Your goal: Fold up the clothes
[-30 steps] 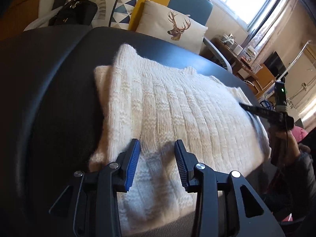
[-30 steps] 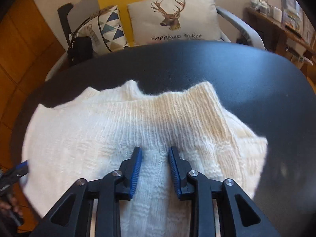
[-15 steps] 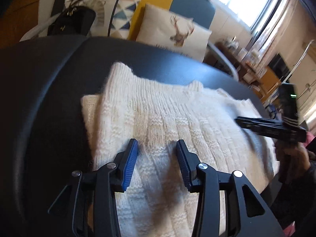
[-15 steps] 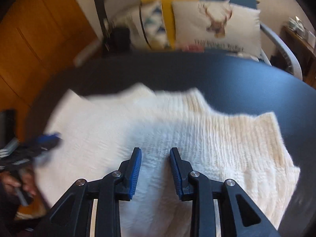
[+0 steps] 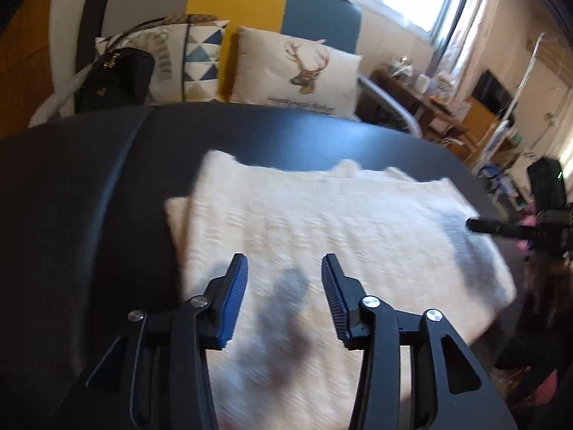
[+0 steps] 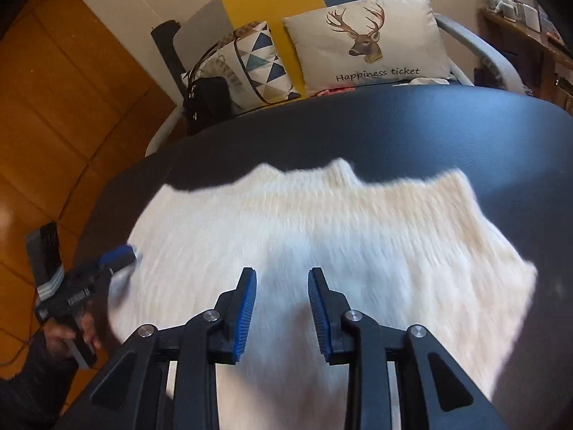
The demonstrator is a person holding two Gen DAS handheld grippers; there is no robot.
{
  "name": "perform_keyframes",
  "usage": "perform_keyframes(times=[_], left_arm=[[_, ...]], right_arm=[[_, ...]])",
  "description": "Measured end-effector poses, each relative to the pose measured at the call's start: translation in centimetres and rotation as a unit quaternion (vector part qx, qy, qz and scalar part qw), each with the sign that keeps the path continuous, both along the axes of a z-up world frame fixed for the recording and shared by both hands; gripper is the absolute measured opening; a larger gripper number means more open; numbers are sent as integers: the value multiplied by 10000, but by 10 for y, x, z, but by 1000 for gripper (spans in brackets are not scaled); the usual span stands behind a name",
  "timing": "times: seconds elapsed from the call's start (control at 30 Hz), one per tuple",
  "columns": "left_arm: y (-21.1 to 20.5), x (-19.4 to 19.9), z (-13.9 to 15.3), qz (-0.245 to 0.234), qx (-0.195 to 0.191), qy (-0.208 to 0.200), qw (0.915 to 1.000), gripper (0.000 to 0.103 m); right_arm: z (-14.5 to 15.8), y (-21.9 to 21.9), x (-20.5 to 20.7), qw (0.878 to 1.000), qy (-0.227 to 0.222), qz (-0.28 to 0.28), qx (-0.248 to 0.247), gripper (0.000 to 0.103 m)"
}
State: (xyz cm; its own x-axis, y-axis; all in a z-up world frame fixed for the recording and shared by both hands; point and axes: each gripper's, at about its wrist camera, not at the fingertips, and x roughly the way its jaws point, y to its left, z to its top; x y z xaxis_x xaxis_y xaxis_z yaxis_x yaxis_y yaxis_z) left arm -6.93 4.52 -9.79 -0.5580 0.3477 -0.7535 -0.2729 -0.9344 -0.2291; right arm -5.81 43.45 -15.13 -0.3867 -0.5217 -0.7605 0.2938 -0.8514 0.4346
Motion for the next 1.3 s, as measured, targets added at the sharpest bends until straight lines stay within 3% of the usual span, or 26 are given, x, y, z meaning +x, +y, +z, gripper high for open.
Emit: perform_keyframes(times=[0.1,0.13,0.17,0.2,0.27,0.33,0.4,0.43,0.5,0.57,0.6,0.63,0.67,0.83,0.93,1.0,1.13,1.3], left_arm=[[4,20,-19,80,-205,-135,9997,51],[5,27,-27,130,-299,-173,9993,51],[4,31,-28,123,-295,-45,9995,51],[1,35,-26,141,-223,-45,9996,51],[-2,41,-16,201,-103,-22,9997,51],[-1,48,-2,206,13,66,9998,51],[13,56,9,-84,269,185,9994,51],[20,60,15,-230,390,244,9987,51],[46,63,14,-521,190,231,9982,51],[66,64,1,-661,-55,-12,9978,51],[71,62,-16,-690,-240,-338,9968,51],[69,63,-27,-624,-228,-360,9971,50],[65,67,-25,-601,-101,-200,9979,51],[38,68,-3,-400,436,-237,9980,51],[19,71,4,-210,604,-111,9979,51],[7,70,-10,93,332,-310,9989,51],[-9,81,-19,271,344,-318,9985,51],[-25,99,17,340,856,141,9956,51]], right_arm=[[-12,22,27,9997,-157,-50,202,30],[-19,31,33,9991,-189,-183,345,27],[-25,41,39,9975,-174,-409,543,17],[-28,53,44,9969,-218,-627,415,16],[-23,77,52,9939,-319,-990,-358,24],[-9,92,65,9916,-97,-1182,-524,29],[1,102,75,9907,-89,-1244,-548,29],[3,104,80,9912,-116,-1226,-485,29],[2,102,89,9934,-225,-1114,-133,29],[-9,90,100,9923,-414,-1011,590,28],[-20,88,104,9877,-504,-1057,1035,28],[-30,89,105,9834,-562,-1102,1328,27],[-35,93,107,9820,-553,-1158,1383,27],[-8,109,115,9850,-210,-1506,812,29],[9,87,112,9928,76,-1151,321,31],[10,53,109,9972,173,-696,226,31],[-31,-18,99,9920,-271,113,1229,31],[0,-55,102,9944,178,497,920,33]])
